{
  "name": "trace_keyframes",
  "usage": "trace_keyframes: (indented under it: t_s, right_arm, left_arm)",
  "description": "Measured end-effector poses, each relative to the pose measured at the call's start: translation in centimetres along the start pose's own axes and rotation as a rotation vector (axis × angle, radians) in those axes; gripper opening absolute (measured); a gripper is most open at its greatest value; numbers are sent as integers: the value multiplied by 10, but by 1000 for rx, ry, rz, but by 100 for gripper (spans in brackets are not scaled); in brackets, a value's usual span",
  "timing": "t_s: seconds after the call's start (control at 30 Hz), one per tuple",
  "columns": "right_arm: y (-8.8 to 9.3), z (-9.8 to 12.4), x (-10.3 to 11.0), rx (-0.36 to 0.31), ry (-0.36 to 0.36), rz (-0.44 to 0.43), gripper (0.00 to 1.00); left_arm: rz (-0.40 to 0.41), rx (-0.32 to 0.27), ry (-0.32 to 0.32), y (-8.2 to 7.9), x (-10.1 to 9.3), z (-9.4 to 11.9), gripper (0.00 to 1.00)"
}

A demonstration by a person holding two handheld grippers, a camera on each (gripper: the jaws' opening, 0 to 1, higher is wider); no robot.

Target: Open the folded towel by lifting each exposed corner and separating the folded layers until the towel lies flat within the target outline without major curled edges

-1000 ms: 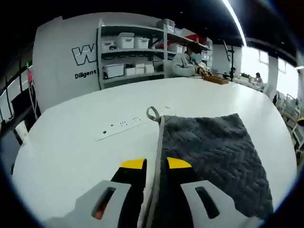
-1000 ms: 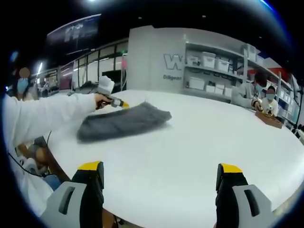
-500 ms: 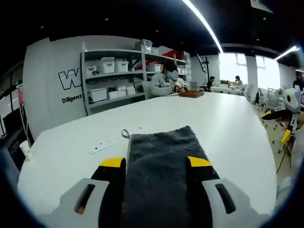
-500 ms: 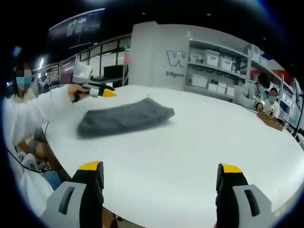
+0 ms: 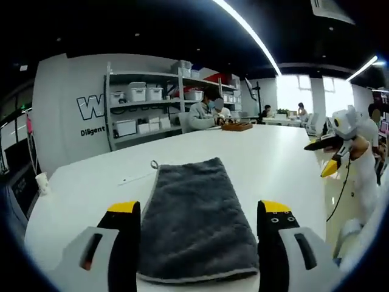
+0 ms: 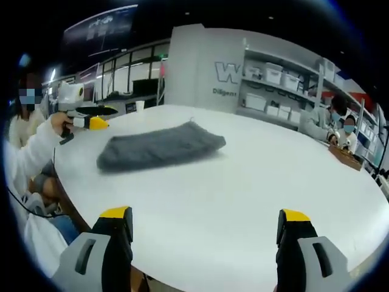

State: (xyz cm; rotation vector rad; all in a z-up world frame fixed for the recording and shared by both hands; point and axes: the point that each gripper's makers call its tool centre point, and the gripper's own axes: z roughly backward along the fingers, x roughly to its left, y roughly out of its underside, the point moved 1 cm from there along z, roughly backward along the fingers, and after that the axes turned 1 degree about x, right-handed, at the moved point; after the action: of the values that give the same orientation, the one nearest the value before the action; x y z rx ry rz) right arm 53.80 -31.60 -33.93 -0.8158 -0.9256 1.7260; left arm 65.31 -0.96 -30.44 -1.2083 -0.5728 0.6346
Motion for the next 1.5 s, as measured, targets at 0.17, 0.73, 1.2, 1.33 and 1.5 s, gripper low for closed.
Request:
trace_keyframes:
  t_s: [0.17,0.73,1.2,1.33,1.5]
  right_arm:
    - [-5,-3,6,-4,0,12,99]
    - [-2,-24,29,36,-12,52,99]
    - [-6,-32,62,54,-45,117,99]
    - [-7,-39,73,60,-60,119,99]
    - [-8,-51,102,72,-122,136,99]
  left_arm:
    - [5,28,-2,13,-4,12,86]
    - [3,53,-9,37,-10,62,99]
    - [-2,19,-15,41,-11,93,100]
    - [-5,21,-12,43,-12,98,100]
    - [3,22,-8,47,-7,104,100]
